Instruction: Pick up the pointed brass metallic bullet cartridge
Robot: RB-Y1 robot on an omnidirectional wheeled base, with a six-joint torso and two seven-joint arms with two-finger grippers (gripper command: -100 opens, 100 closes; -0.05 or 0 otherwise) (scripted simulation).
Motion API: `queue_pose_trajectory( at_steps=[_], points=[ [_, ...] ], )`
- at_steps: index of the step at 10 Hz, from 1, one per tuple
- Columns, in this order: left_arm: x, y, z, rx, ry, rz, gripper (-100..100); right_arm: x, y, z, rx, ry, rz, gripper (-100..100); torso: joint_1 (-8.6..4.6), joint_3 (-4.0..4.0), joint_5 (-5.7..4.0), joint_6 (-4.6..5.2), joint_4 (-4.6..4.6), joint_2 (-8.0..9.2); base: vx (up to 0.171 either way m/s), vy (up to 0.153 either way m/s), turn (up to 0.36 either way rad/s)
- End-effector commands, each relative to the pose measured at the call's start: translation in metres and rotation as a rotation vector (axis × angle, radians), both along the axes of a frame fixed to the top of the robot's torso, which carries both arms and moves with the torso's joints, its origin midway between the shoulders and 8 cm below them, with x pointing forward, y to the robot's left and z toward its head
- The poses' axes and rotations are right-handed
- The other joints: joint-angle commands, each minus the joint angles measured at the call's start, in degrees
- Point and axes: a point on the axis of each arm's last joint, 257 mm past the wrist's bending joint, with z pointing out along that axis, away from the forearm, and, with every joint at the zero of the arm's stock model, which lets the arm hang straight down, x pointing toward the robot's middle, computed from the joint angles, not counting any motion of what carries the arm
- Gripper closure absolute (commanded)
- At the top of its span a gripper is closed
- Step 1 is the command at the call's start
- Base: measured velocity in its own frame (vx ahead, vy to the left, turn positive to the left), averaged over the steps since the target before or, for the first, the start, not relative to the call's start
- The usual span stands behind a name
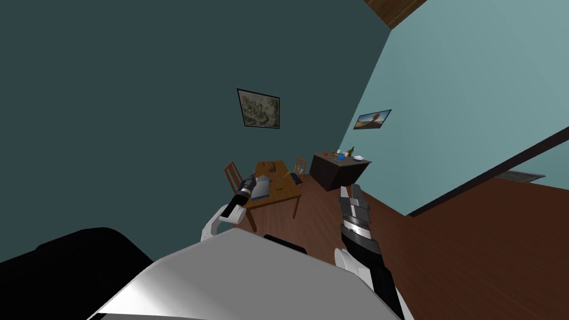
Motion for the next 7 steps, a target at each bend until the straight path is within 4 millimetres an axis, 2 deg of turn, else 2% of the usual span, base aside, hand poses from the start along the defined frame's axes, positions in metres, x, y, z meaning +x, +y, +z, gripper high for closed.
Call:
queue_pose_trajectory(
  at_steps=[1, 2, 3, 4, 5, 6, 7],
  points=[
    [0.009, 0.010, -0.025, -0.018, 0.070, 0.015, -100, 0.000, 0.000, 0.000, 0.000, 0.000, 0.000, 0, 0.00, 0.00, 0.00, 0.00, 0.00, 0.00, 0.017, -0.058, 0.054],
    [0.009, 0.011, -0.027, -0.019, 0.077, 0.017, -100, 0.000, 0.000, 0.000, 0.000, 0.000, 0.000, 0, -0.02, -0.01, 0.00, -0.01, -0.01, -0.01, 0.016, -0.051, 0.033],
    [0.015, 0.019, -0.047, -0.034, 0.129, 0.030, -100, 0.000, 0.000, 0.000, 0.000, 0.000, 0.000, 0, 0.00, -0.01, 0.00, 0.00, 0.00, -0.01, 0.028, -0.052, 0.061],
    [0.016, 0.020, -0.051, -0.036, 0.141, 0.033, -100, 0.000, 0.000, 0.000, 0.000, 0.000, 0.000, 0, -0.01, -0.03, 0.00, 0.00, -0.01, -0.05, 0.022, -0.044, 0.026],
    [0.022, 0.027, -0.068, -0.053, 0.193, 0.048, -100, 0.000, 0.000, 0.000, 0.000, 0.000, 0.000, 0, 0.02, -0.03, 0.01, 0.00, -0.01, -0.04, 0.022, -0.059, 0.050],
    [0.021, 0.029, -0.074, -0.055, 0.206, 0.052, -100, 0.000, 0.000, 0.000, 0.000, 0.000, 0.000, 0, -0.02, -0.03, 0.00, 0.00, -0.01, -0.05, 0.017, -0.054, 0.028],
    [0.026, 0.037, -0.095, -0.073, 0.259, 0.069, -100, 0.000, 0.000, 0.000, 0.000, 0.000, 0.000, 0, -0.01, -0.02, 0.00, 0.00, -0.01, -0.03, 0.022, -0.063, 0.052]
  ],
)
